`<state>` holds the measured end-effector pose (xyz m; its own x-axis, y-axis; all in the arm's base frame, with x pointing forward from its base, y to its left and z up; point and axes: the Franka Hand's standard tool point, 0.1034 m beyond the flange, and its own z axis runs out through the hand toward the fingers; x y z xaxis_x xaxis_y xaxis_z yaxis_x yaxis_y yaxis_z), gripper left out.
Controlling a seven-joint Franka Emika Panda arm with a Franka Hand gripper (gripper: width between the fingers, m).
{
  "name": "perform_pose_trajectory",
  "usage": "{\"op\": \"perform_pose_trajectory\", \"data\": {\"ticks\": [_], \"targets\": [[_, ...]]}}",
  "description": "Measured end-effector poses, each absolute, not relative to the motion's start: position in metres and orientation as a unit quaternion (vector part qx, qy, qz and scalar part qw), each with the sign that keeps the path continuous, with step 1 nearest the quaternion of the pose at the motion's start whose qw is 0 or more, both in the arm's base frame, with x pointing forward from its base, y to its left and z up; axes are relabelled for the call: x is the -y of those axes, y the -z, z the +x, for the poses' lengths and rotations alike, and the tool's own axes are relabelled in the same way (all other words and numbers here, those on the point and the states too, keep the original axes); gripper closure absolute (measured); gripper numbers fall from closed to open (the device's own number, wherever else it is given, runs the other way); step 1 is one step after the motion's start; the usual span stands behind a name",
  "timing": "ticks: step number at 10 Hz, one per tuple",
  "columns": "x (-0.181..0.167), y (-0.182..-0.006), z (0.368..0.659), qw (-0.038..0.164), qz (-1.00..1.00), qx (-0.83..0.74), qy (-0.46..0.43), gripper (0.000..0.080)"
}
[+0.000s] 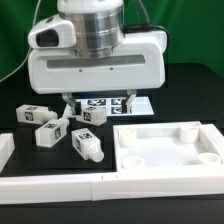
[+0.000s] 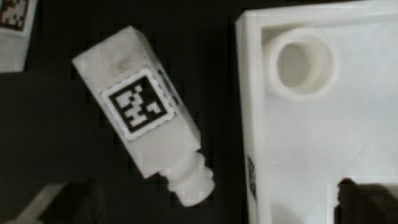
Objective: Assemble one leg
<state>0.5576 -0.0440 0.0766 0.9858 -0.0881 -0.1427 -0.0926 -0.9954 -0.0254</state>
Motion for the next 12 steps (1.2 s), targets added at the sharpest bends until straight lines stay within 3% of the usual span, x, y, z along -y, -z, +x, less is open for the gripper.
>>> {"op": "perform_pose_trajectory", "data": {"ticks": [5, 9, 10, 12], "targets": [[0.046, -0.078, 0.557, 0.019, -0.996, -0.051, -0.075, 0.0150], [0.123, -0.088, 0.547, 0.032, -0.980, -0.131, -0.143, 0.0150], [0.135, -0.086, 0.539, 0.046, -0.968, -0.149, -0.195, 0.0150], [0.138, -0.081, 0.545, 0.049, -0.960, -0.145, -0.236, 0.0150]]}}
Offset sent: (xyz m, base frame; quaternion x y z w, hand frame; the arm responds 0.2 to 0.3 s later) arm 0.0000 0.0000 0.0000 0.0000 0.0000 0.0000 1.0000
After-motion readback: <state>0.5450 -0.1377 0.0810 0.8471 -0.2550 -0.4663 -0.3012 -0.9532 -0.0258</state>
